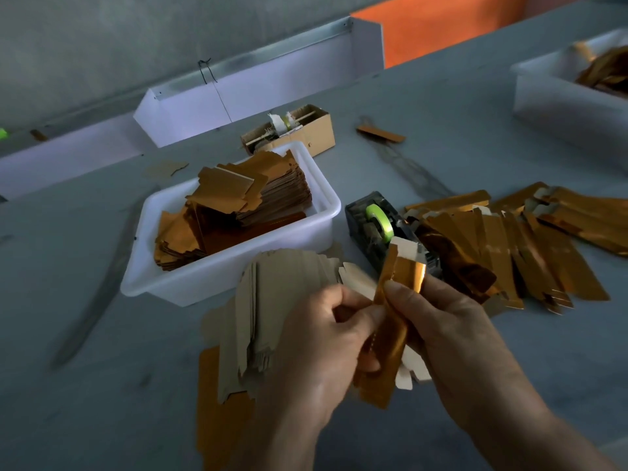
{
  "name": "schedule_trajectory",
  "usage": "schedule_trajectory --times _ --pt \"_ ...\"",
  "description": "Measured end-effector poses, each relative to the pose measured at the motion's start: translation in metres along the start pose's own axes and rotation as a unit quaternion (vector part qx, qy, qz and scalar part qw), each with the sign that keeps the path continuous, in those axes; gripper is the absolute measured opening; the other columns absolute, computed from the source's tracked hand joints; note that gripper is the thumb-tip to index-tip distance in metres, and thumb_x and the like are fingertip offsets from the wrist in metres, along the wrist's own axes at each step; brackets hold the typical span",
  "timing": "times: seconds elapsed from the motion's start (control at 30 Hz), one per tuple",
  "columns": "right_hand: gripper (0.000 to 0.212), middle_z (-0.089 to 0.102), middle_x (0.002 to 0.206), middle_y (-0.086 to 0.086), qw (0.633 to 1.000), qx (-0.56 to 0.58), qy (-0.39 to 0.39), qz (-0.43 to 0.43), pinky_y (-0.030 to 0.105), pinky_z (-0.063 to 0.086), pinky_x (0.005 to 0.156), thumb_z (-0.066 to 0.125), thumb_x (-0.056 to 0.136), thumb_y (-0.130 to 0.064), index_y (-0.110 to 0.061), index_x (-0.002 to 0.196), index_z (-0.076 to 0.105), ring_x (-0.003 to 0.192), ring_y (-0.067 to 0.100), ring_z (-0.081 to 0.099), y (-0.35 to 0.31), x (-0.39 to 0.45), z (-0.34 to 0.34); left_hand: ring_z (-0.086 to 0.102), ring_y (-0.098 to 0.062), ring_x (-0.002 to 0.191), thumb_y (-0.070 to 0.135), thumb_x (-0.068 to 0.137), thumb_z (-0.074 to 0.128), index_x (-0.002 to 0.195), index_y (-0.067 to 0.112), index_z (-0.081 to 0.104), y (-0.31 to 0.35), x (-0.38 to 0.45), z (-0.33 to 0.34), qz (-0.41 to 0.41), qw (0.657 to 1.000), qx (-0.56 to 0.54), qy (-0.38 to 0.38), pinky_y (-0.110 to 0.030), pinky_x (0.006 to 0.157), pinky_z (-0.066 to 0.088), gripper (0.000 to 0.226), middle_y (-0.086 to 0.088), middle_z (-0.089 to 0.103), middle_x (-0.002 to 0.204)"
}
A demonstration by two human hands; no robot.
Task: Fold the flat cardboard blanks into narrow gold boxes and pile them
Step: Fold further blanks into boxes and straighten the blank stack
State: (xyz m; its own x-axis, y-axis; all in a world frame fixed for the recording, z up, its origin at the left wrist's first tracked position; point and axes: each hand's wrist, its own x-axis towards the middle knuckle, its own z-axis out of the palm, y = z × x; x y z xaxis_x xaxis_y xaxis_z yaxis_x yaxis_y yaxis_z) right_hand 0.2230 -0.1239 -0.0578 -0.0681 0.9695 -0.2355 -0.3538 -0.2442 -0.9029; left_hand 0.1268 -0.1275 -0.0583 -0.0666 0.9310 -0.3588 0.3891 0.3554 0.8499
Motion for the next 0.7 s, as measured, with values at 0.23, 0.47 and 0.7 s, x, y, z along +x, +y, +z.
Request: schedule_trajectory --times 0.23,0.47,0.7 --pt "0.005 0.063 0.089 -0.007 0.912 -0.336 0.165 -0.167 0.024 0.050 0.064 0.058 0.083 -0.035 -0.036 0.083 0.063 0.078 0.008 0.060 -0.022 0.030 -0.035 0.054 -0.003 0.039 0.019 0.086 0.068 0.081 0.016 0.068 0.012 0.000 -0.039 0.065 0.989 -0.077 0.110 -0.014 0.042 0.042 0.006 0.003 0.064 0.064" --pt "0.008 0.064 0.070 -0.008 0.908 -0.410 0.061 -0.055 0.009 0.038 0.043 0.061 0.087 -0.036 -0.030 0.082 0.065 0.057 0.000 0.060 -0.030 0.066 -0.049 0.067 -0.006 0.055 0.007 0.085 0.067 0.080 0.007 0.066 0.015 0.012 -0.039 -0.005 0.981 -0.172 0.090 -0.019 0.051 0.053 0.005 -0.008 0.064 0.084" --pt "0.008 0.068 0.075 -0.002 0.904 -0.422 0.059 -0.032 0.023 0.051 0.060 0.066 0.084 -0.034 -0.027 0.081 0.064 0.071 0.015 0.065 -0.025 0.072 -0.049 0.068 -0.011 0.059 0.007 0.085 0.066 0.080 0.007 0.064 0.018 0.017 -0.037 -0.011 0.980 -0.188 0.068 -0.021 0.053 0.055 0.005 -0.009 0.064 0.091"
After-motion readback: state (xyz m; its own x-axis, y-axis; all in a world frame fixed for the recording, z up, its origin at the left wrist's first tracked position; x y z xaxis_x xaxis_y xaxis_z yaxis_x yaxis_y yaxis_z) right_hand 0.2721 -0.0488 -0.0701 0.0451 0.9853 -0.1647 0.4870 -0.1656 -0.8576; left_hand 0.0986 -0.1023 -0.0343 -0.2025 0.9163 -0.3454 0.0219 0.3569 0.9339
